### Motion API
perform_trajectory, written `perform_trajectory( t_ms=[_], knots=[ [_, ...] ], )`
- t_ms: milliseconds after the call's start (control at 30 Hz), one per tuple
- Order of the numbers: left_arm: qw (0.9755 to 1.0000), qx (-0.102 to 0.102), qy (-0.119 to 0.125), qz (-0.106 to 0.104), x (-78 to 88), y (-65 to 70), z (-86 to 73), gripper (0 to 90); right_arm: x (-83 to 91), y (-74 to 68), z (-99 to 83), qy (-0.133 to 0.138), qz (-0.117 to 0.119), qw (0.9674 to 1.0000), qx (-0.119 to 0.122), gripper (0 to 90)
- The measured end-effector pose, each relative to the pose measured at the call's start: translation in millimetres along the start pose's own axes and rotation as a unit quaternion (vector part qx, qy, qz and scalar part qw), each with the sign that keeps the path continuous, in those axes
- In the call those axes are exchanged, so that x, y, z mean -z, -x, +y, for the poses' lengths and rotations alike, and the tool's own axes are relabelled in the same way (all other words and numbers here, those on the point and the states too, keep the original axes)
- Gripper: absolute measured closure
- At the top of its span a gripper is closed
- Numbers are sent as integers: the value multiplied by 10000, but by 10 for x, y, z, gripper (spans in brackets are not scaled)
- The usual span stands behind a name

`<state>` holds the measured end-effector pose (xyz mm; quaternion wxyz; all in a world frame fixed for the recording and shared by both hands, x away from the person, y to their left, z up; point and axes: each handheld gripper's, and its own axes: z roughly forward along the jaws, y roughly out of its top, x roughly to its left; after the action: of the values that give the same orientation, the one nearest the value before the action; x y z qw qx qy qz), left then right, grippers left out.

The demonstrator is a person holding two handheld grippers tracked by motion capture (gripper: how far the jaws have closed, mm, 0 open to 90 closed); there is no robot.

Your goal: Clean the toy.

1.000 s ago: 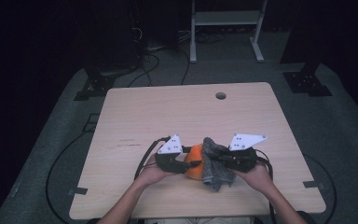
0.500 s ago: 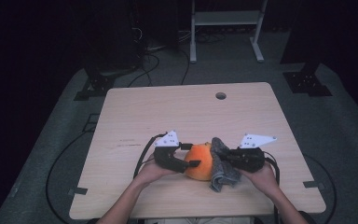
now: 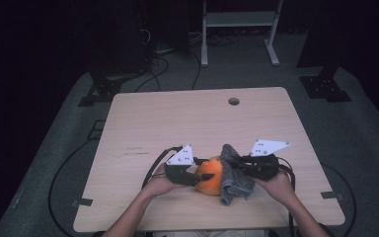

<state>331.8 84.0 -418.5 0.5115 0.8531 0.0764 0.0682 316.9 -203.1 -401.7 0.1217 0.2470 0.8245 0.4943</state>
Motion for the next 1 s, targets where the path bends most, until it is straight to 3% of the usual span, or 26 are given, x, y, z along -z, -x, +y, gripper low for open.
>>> perform_trajectory(
  t_ms=[100, 200, 233, 333, 433, 467, 567, 667, 800, 933, 1000],
  knots=[
    [9997, 177, -111, 141, 0, -59, 10, 480, -5, 80, -115, 17, 113, 9994, -334, 822],
    [9970, 502, -250, 534, 39, -138, 44, 398, -31, 31, -134, 26, 45, 9996, -283, 823],
    [9954, 704, -228, 613, 72, -172, 43, 357, -34, 17, -133, 6, 28, 9997, -259, 823],
    [9936, 1037, -117, 433, 106, -197, 43, 239, -36, -13, -139, -5, -10, 9997, -254, 823],
    [9945, 1024, -145, 187, 42, -147, 72, 203, -49, -86, -114, -32, 23, 9998, -176, 824],
    [9952, 937, -230, 150, 7, -121, 85, 208, -54, -108, -97, -60, 25, 9999, -141, 824],
    [9981, 490, -302, 199, -5, -55, 72, 375, -54, -180, 2, 42, 172, 9998, -71, 823],
    [9989, 263, -334, 173, 33, -48, 42, 454, -80, -214, 92, 145, 346, 9993, 22, 823],
    [9991, 299, -264, 107, 89, -97, -32, 486, -119, -141, 60, 39, 328, 9995, 8, 824],
    [9991, 355, -219, 65, 117, -147, -79, 485, -62, 37, -123, -196, 130, 9994, -257, 823],
    [9988, 446, -193, 87, 103, -147, -69, 466, -32, 89, -178, -213, 154, 9987, -442, 823]
  ],
)
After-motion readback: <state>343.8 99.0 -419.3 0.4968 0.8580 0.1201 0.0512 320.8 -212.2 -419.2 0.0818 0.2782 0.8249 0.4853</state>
